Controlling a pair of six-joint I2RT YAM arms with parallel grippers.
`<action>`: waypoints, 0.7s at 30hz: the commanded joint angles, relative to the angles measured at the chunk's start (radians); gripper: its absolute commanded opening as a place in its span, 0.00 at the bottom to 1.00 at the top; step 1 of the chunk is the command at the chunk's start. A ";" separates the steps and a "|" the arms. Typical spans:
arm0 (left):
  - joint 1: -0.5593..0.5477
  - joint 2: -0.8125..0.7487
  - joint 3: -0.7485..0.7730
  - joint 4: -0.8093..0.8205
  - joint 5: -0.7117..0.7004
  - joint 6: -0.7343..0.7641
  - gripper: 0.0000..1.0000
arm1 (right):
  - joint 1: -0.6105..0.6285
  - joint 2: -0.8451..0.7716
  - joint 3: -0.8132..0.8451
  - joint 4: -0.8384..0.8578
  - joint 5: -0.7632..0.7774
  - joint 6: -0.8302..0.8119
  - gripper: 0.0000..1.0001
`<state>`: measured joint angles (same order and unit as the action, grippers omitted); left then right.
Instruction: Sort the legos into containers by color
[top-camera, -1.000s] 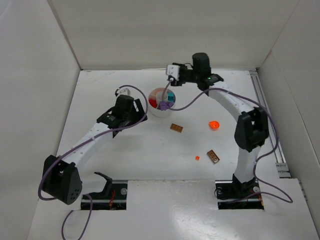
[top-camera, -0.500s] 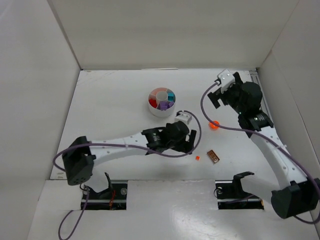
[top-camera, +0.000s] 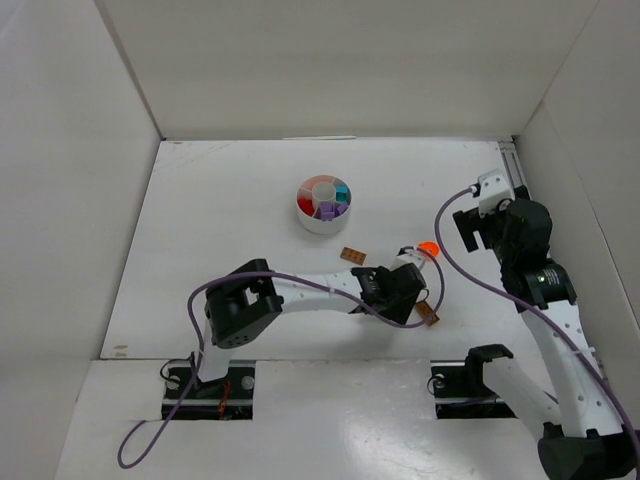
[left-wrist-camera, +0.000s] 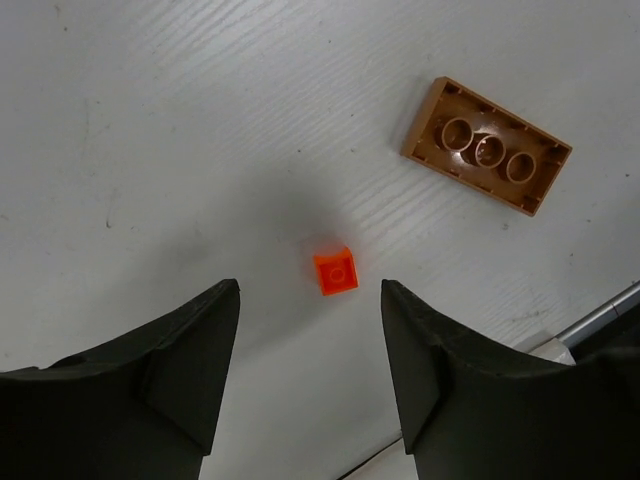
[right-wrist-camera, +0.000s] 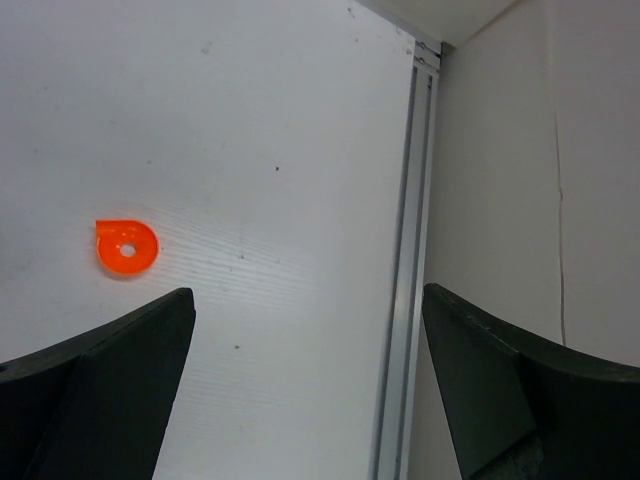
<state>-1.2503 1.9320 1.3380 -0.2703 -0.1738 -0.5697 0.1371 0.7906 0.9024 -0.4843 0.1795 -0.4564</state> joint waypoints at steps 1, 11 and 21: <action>-0.006 0.016 0.072 -0.016 0.003 0.018 0.53 | -0.017 -0.007 0.004 -0.033 0.040 -0.016 1.00; -0.015 0.082 0.127 -0.081 0.003 -0.024 0.40 | -0.027 0.012 -0.028 -0.023 0.058 -0.016 1.00; -0.035 0.140 0.173 -0.159 -0.043 -0.076 0.17 | -0.027 0.012 -0.037 -0.014 0.086 -0.016 1.00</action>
<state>-1.2732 2.0609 1.4780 -0.3759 -0.1909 -0.6163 0.1173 0.8120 0.8688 -0.5240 0.2371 -0.4740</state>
